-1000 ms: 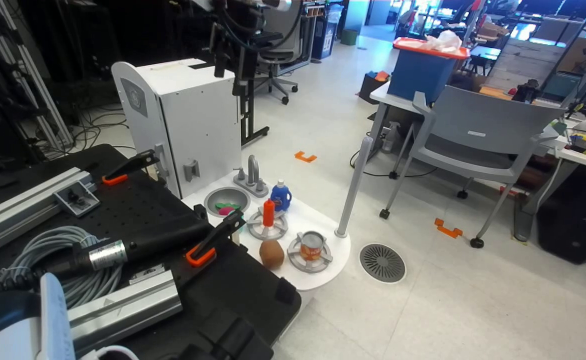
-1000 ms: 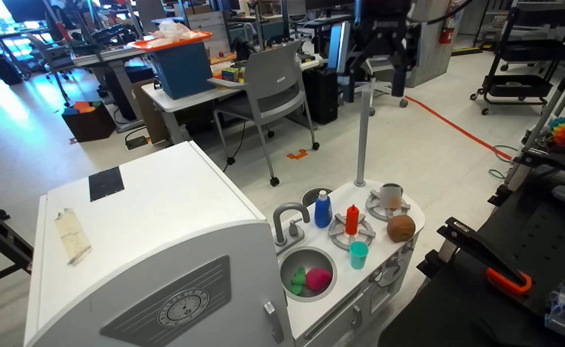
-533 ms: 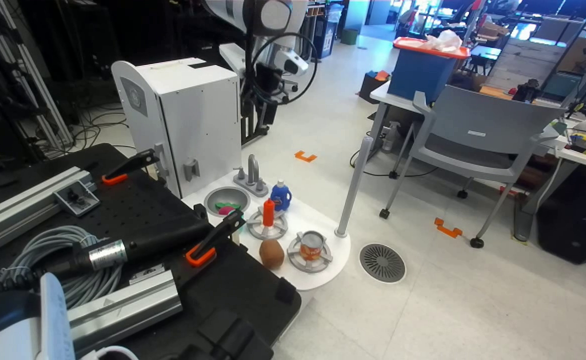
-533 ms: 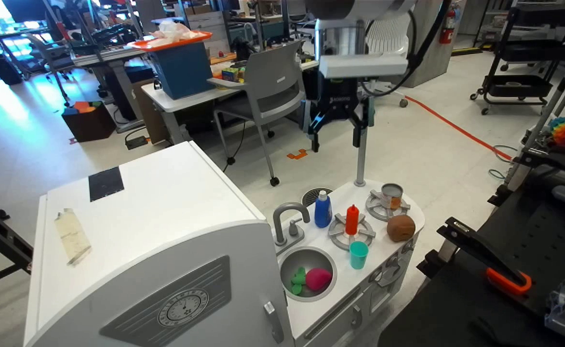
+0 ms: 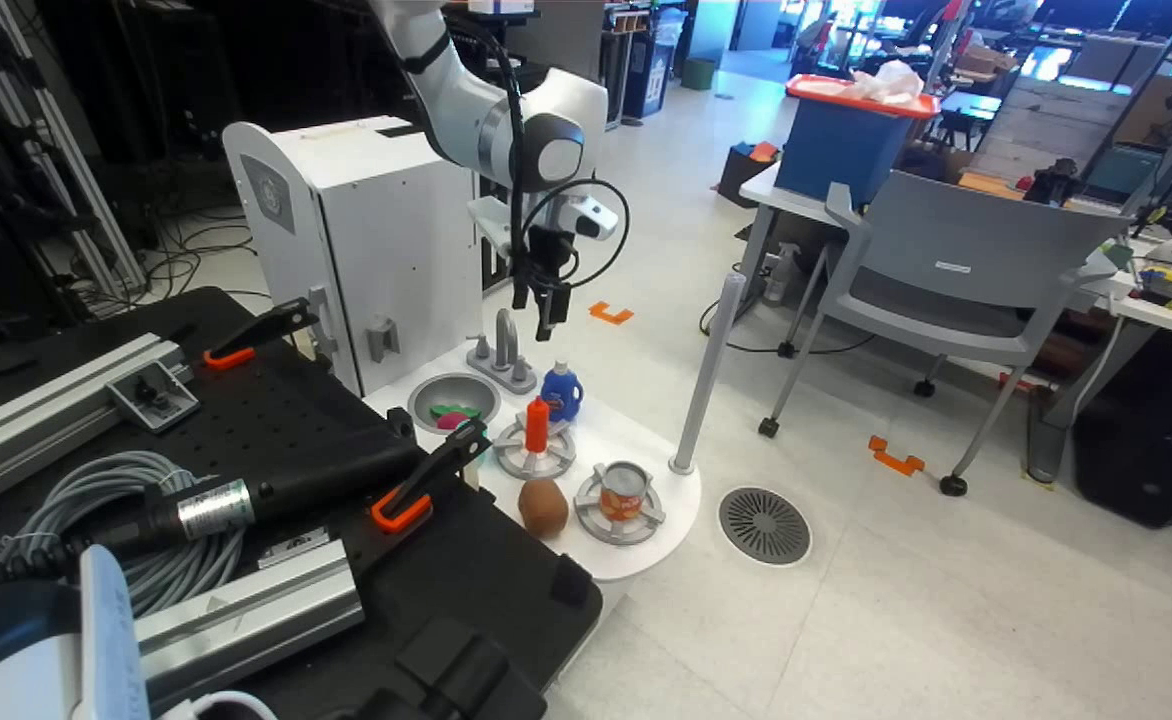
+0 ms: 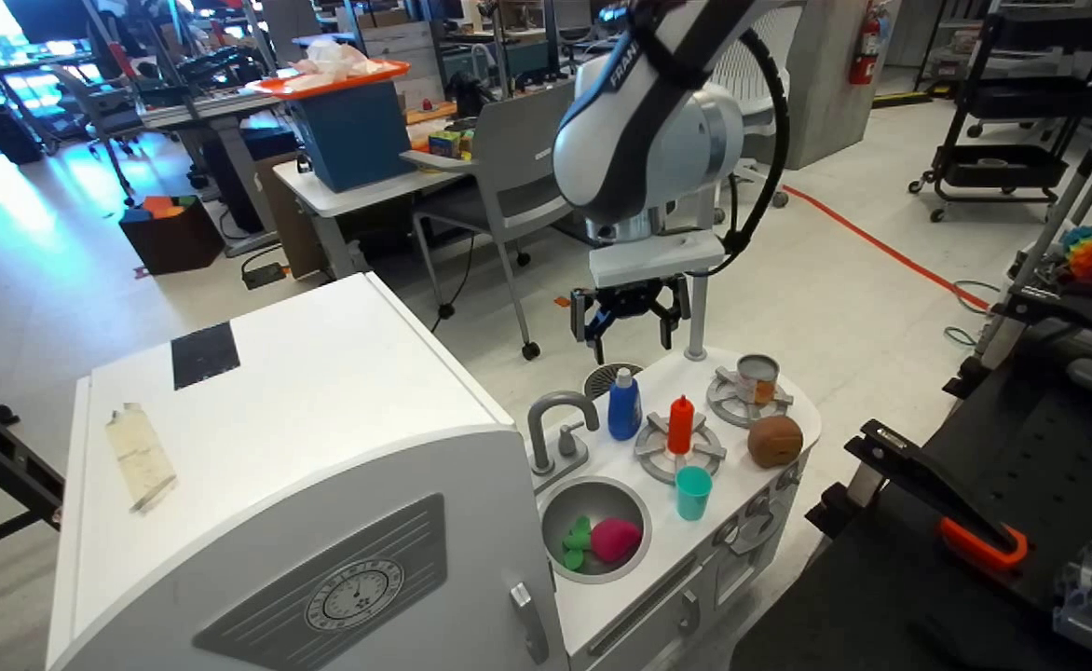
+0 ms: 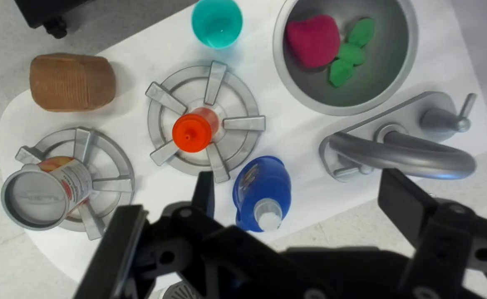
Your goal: Move the blue bottle to the right
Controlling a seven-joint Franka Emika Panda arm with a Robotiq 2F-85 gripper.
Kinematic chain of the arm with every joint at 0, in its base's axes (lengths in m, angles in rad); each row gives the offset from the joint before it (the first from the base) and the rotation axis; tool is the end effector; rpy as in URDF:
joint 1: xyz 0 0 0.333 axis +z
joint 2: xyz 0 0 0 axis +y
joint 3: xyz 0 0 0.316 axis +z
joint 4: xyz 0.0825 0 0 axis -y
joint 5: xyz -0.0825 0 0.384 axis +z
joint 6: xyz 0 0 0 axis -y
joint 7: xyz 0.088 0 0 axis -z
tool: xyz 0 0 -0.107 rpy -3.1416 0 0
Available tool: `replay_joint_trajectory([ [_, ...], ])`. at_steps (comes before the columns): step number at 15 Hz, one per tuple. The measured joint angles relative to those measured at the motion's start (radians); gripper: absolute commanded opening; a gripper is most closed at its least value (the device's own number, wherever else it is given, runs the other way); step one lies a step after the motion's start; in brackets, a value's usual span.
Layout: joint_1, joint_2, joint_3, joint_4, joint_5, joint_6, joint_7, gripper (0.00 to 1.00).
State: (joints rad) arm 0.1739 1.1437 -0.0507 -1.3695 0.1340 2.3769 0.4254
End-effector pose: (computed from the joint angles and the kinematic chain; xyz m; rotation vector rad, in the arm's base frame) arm 0.6812 0.0913 0.0094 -3.0776 0.5897 0.2181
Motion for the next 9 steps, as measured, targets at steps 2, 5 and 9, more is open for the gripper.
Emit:
replay_joint_trajectory([
  [2,0.021,0.067,-0.023,0.078,-0.031,-0.007,0.02,1.0],
  [5,0.027,0.157,-0.042,0.189,-0.056,-0.025,0.038,1.0],
  [9,0.021,0.249,-0.047,0.33,-0.057,-0.057,0.041,1.0],
])
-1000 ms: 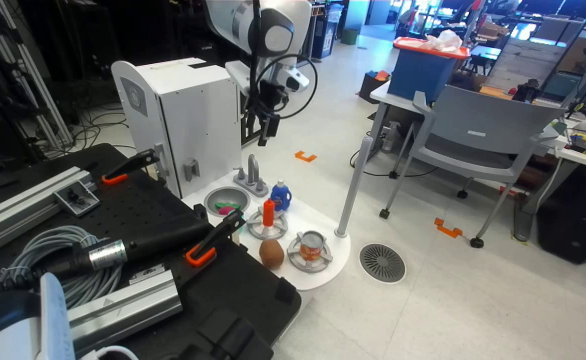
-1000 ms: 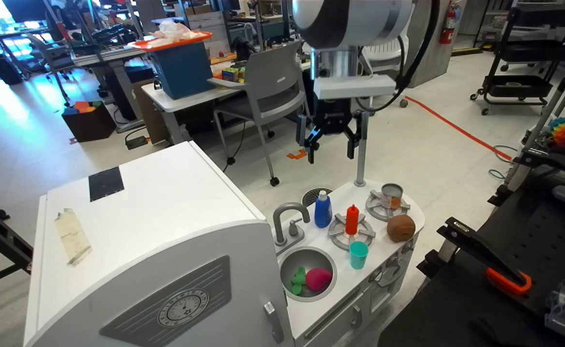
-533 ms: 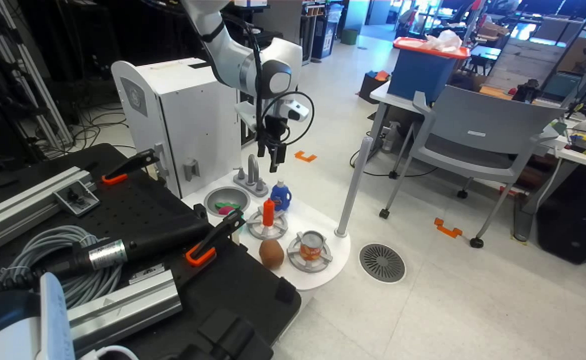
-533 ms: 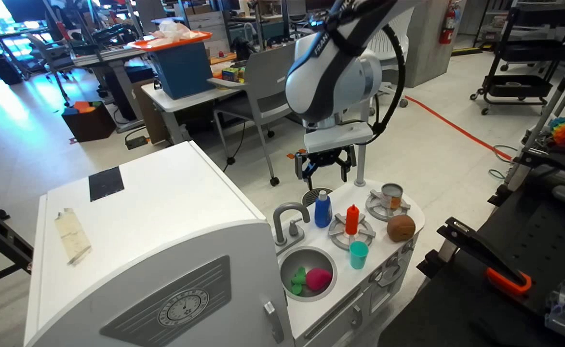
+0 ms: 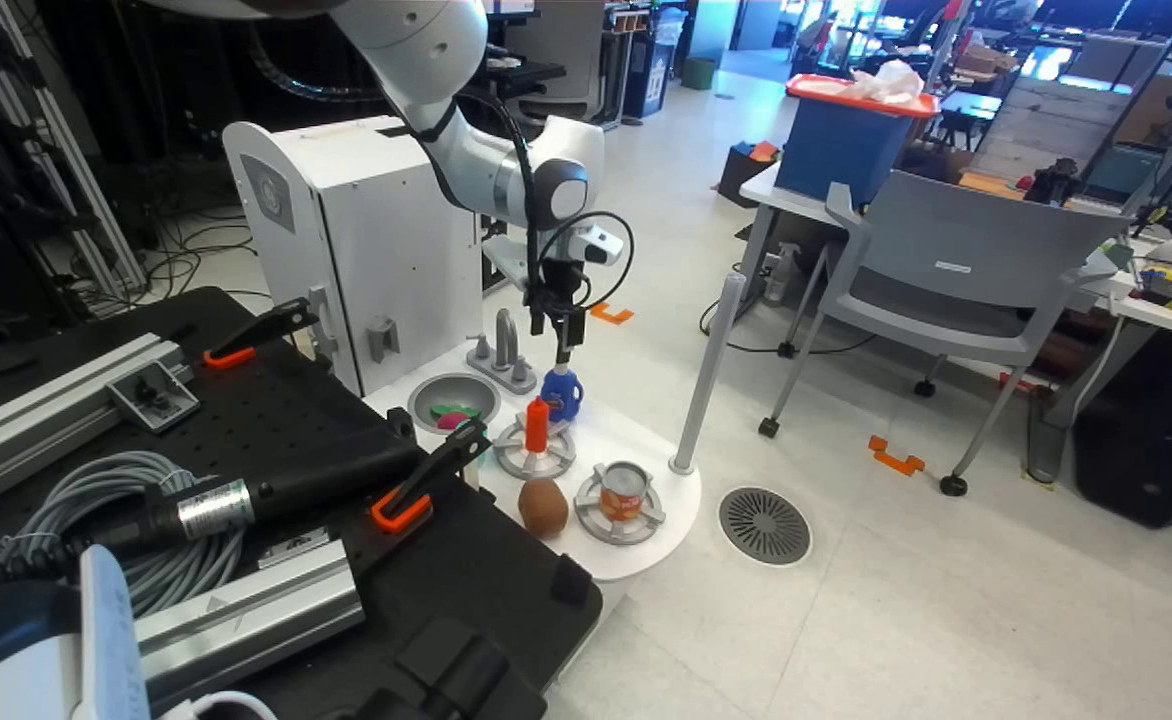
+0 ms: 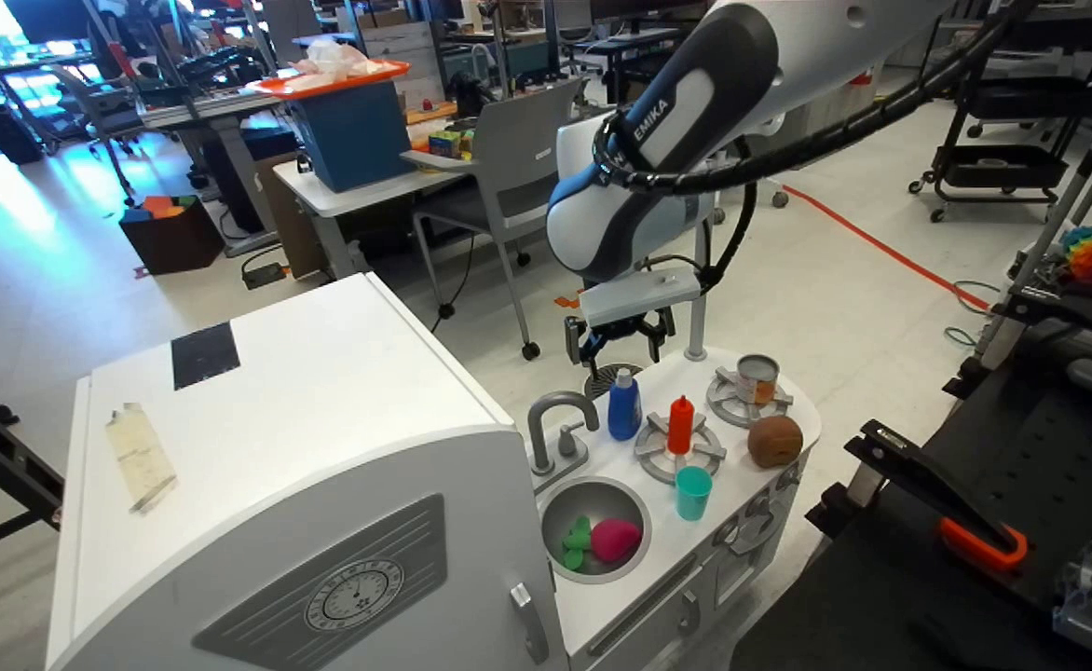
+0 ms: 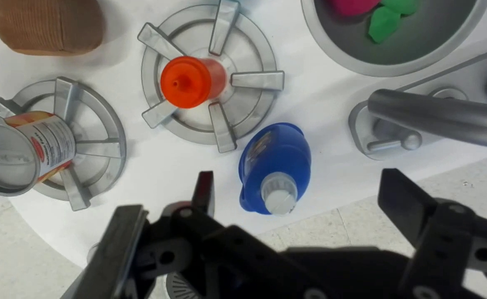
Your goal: Move the blue bottle to the right
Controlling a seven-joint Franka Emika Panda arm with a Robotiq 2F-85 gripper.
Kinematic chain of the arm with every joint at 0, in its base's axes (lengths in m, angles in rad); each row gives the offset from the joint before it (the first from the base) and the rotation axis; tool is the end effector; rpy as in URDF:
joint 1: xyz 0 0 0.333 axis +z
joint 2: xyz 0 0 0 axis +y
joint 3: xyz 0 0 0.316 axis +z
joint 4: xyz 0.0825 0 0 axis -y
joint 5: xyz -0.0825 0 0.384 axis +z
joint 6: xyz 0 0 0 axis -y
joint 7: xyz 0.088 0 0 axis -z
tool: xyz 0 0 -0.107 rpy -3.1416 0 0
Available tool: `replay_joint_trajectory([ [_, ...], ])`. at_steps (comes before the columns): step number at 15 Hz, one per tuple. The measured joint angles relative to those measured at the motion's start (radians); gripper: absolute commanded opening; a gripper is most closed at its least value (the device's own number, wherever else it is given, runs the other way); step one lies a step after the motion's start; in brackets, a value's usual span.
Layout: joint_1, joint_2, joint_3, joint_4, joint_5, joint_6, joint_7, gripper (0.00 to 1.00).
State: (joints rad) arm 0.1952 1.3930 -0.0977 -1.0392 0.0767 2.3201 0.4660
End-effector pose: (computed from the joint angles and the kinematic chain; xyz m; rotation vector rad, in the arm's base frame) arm 0.7091 0.0920 -0.0439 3.0172 -0.5316 -0.1369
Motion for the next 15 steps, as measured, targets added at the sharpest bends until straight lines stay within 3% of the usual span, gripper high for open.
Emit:
replay_joint_trajectory([
  [6,-0.001,0.093,0.0,0.153,-0.001,-0.053,0.019,1.0],
  [15,-0.01,0.096,0.0,0.15,-0.011,-0.047,0.058,1.0],
])
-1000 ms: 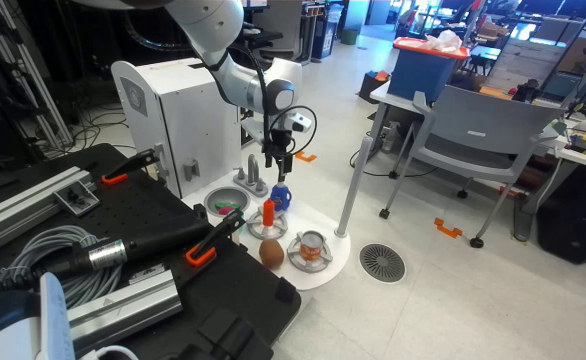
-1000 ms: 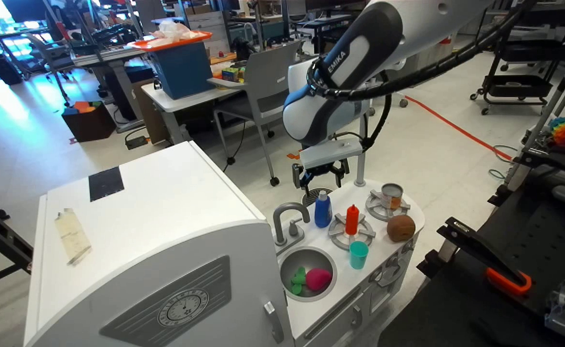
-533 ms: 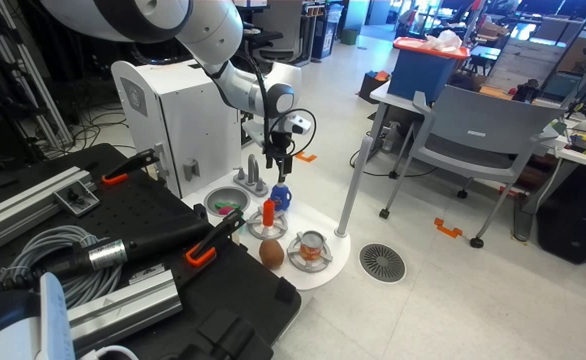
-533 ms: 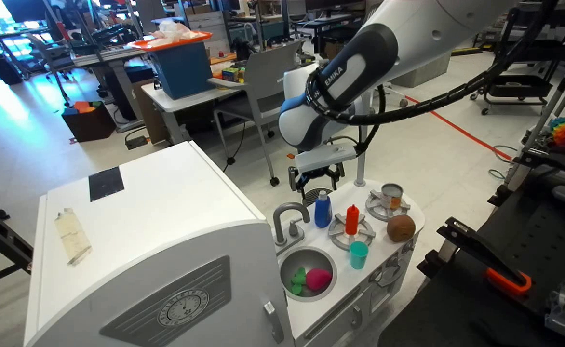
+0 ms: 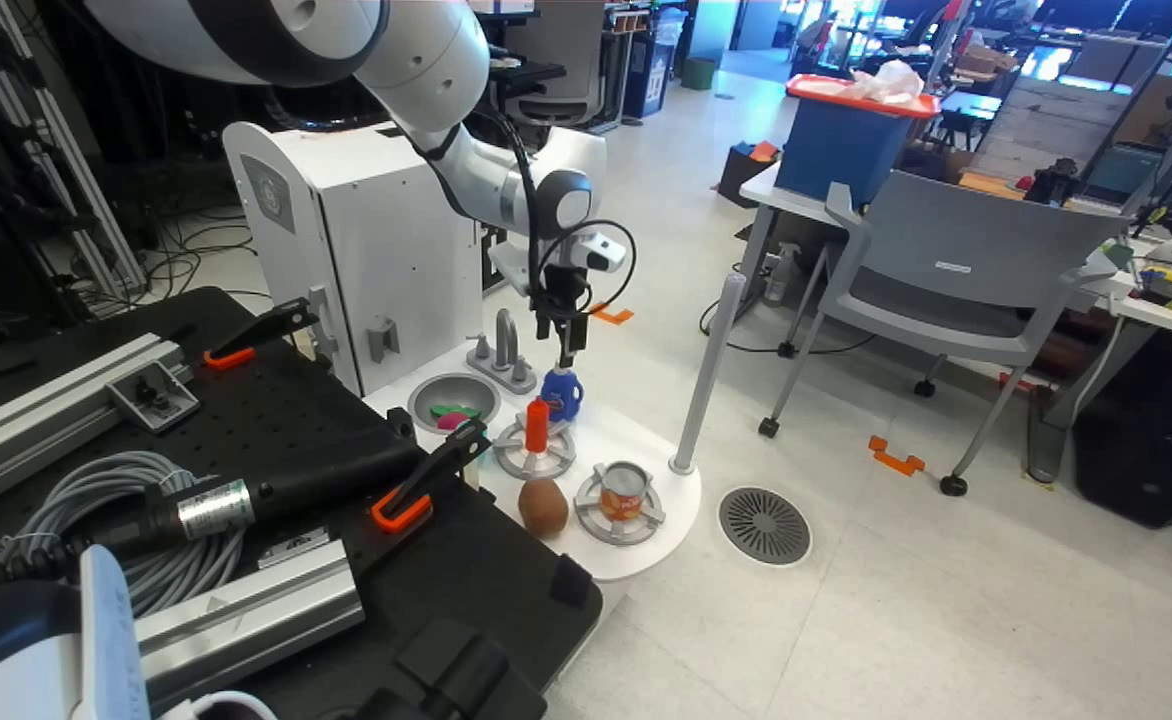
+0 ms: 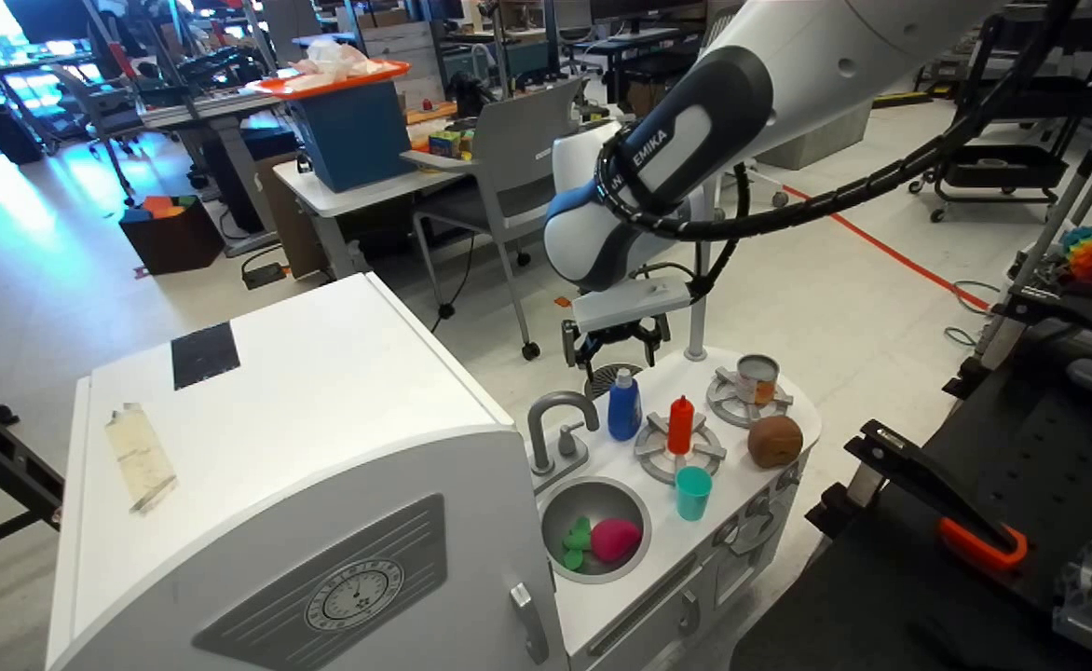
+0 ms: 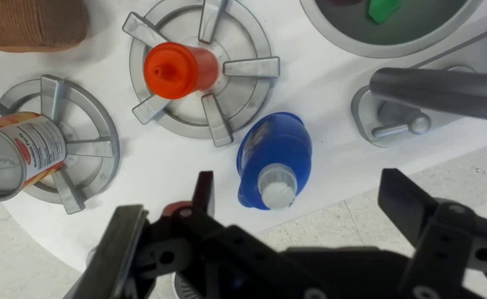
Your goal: Move the blue bottle to the right
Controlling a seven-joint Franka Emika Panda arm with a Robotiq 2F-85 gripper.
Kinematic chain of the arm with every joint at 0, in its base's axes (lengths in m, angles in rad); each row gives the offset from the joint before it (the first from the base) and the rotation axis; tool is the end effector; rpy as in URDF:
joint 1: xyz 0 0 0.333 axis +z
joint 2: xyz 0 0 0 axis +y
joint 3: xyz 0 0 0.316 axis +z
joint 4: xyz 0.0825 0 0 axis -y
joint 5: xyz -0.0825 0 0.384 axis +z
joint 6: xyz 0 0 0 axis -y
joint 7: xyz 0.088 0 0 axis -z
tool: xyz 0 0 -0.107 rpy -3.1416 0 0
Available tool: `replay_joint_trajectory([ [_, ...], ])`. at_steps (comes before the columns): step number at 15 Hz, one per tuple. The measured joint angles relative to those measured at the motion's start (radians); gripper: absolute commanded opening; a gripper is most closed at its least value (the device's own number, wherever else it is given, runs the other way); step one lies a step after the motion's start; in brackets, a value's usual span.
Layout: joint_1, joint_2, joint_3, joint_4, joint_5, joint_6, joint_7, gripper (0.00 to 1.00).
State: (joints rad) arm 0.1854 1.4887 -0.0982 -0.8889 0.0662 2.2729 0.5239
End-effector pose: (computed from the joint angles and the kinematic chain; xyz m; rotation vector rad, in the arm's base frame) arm 0.7186 0.0915 -0.0571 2.9977 -0.6030 -0.1205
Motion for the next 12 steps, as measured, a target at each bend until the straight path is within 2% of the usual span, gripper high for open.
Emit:
replay_joint_trajectory([
  [9,-0.002,0.0,0.0,-0.054,0.0,0.063,0.054,0.98],
  [11,-0.001,0.0,0.0,-0.057,0.0,0.068,0.064,0.73],
  [12,-0.001,0.0,-0.001,-0.057,0.0,0.069,0.07,0.67],
])
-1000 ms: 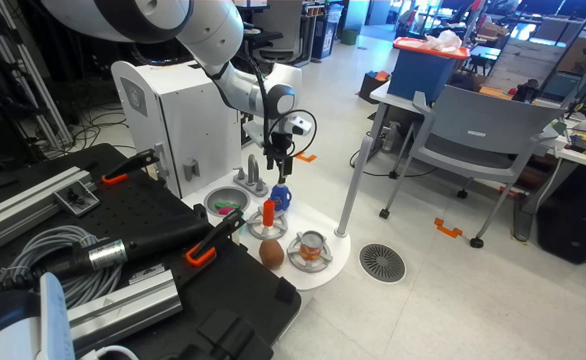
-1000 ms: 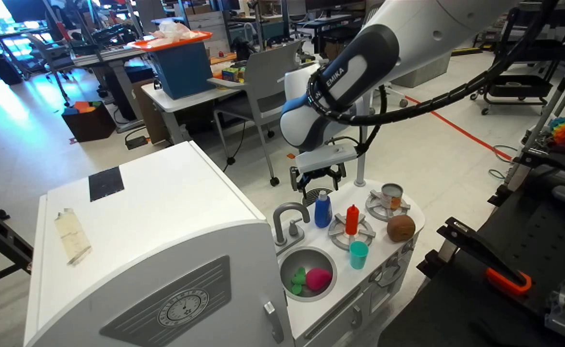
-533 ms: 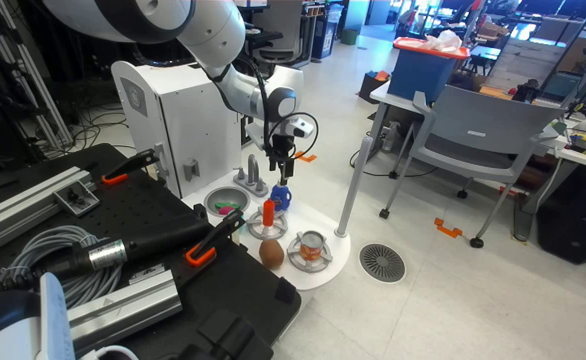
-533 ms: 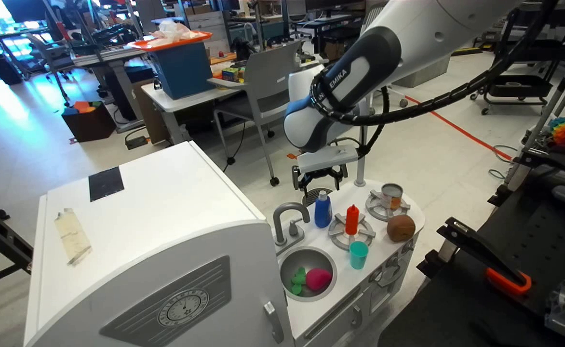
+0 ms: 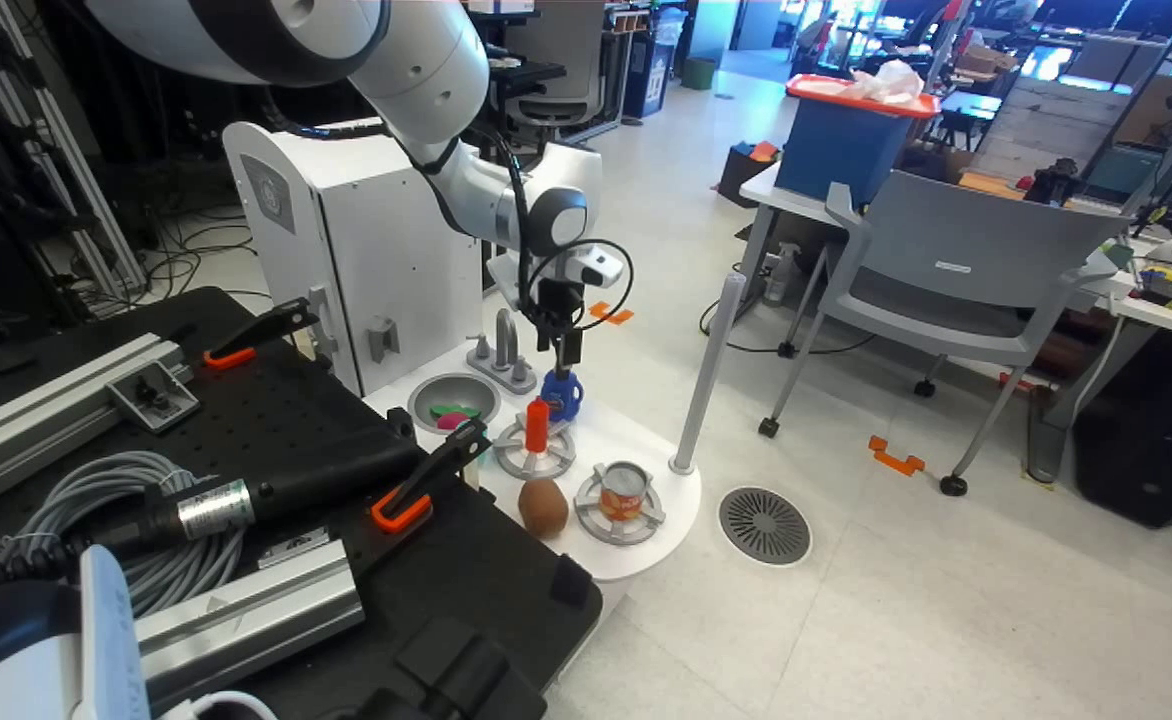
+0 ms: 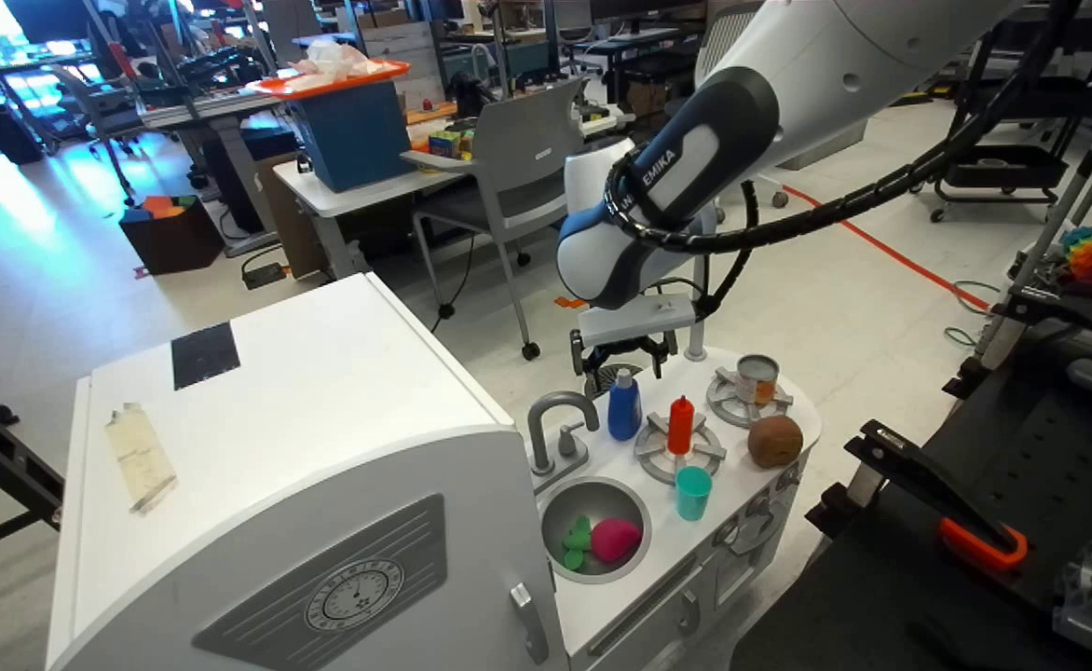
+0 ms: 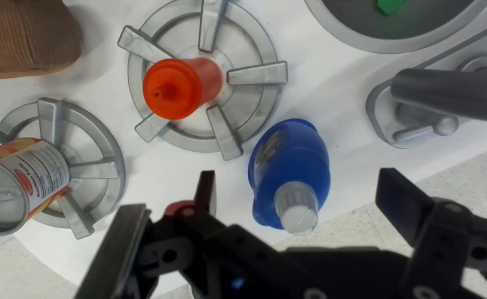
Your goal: Move the blue bottle to the right
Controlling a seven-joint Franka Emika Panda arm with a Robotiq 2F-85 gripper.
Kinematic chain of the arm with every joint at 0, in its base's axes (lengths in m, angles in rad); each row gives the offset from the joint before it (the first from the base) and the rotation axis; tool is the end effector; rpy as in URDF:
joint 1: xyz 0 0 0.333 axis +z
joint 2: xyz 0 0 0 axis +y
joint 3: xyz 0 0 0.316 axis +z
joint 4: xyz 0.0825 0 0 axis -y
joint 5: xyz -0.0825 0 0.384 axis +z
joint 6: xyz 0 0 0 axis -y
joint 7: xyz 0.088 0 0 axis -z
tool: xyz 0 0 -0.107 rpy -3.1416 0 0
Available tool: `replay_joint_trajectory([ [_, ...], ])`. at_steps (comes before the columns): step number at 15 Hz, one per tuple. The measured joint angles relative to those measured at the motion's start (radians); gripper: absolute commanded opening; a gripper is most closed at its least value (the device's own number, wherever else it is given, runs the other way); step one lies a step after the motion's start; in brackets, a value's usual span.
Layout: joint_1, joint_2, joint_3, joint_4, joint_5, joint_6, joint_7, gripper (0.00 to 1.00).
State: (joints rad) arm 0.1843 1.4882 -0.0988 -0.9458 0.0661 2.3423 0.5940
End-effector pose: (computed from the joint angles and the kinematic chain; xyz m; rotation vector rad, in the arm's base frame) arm 0.7079 0.0862 -0.0738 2.9733 -0.7128 -0.0954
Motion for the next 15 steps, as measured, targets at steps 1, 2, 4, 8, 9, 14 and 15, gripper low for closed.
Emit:
replay_joint_trajectory([
  [1,0.0,-0.001,-0.001,0.0,0.0,0.001,0.006,0.6],
  [2,0.0,-0.001,-0.002,0.001,0.0,0.001,0.012,0.5],
  [4,0.001,-0.001,-0.008,0.001,-0.001,0.004,0.025,0.35],
  [8,0.008,-0.001,-0.035,0.001,-0.013,0.007,0.059,0.05],
  [9,0.01,-0.001,-0.043,0.001,-0.021,0.007,0.069,0.04],
  [14,0.022,-0.002,-0.058,0.004,-0.047,0.012,0.105,0.06],
  [15,0.022,-0.003,-0.058,0.006,-0.047,0.012,0.108,0.06],
])
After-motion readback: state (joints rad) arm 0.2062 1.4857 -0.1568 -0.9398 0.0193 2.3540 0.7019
